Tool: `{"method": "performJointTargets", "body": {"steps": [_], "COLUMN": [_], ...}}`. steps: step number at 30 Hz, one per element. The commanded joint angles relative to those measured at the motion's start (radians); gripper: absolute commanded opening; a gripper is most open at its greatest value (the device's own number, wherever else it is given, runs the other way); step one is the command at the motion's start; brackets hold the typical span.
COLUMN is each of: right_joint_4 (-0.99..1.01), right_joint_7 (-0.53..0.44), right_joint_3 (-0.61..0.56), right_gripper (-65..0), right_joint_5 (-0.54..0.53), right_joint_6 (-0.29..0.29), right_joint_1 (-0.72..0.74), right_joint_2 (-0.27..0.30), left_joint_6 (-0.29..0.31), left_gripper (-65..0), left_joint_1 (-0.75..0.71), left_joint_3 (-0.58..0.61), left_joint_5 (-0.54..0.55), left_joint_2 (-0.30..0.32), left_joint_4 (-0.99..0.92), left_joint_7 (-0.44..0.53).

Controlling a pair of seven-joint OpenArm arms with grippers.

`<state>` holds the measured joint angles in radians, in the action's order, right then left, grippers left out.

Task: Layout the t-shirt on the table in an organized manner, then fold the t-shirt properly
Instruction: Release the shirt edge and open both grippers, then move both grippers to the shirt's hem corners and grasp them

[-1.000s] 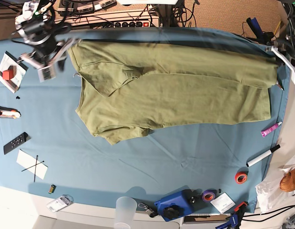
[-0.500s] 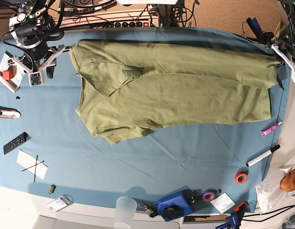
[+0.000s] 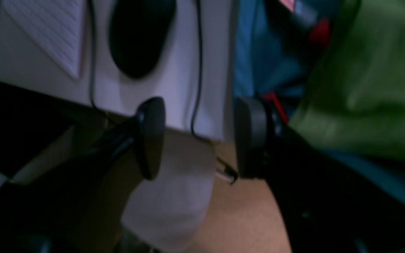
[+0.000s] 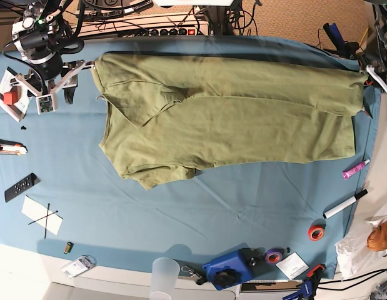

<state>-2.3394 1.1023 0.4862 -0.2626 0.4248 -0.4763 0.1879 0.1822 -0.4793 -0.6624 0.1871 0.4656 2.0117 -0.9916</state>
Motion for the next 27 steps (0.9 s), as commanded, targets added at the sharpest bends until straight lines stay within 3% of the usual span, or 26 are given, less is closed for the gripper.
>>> {"method": "performJointTargets", "body": {"steps": [1, 5, 10, 16, 21, 27], "right_joint_4": [-0.017, -0.017, 0.19, 0.431, 0.61, 0.787], "right_joint_7": [-0.018, -0.024, -0.028, -0.037, 0.024, 0.024], "right_joint_3": [0.006, 0.006, 0.006, 0.006, 0.006, 0.006], "right_gripper": [-40.3, -40.3, -40.3, -40.3, -40.3, -40.3], "right_joint_5": [-0.006, -0.011, -0.049, -0.064, -0.215, -0.269], "right_joint_6": [-0.01, -0.014, -0.004, 0.008, 0.085, 0.138], "right_joint_1": [0.015, 0.079, 0.209, 0.366, 0.479, 0.564], "right_joint_2": [0.009, 0.009, 0.01, 0.009, 0.009, 0.009], "left_joint_6": [-0.006, 0.01, 0.099, 0.107, 0.107, 0.107], "left_gripper": [-33.6, -33.6, -33.6, -33.6, -33.6, -33.6], "left_joint_1": [0.021, 0.093, 0.178, 0.243, 0.247, 0.247], "left_joint_3": [-0.008, -0.008, -0.008, -0.008, -0.008, -0.008], "left_joint_5": [0.004, 0.127, 0.302, 0.311, 0.316, 0.352], "left_joint_2": [0.019, 0.02, 0.02, 0.019, 0.019, 0.019], "left_joint_4": [0.016, 0.016, 0.014, 0.014, 0.007, -0.067], "left_joint_7": [0.018, 0.021, 0.021, 0.021, 0.028, 0.06]}}
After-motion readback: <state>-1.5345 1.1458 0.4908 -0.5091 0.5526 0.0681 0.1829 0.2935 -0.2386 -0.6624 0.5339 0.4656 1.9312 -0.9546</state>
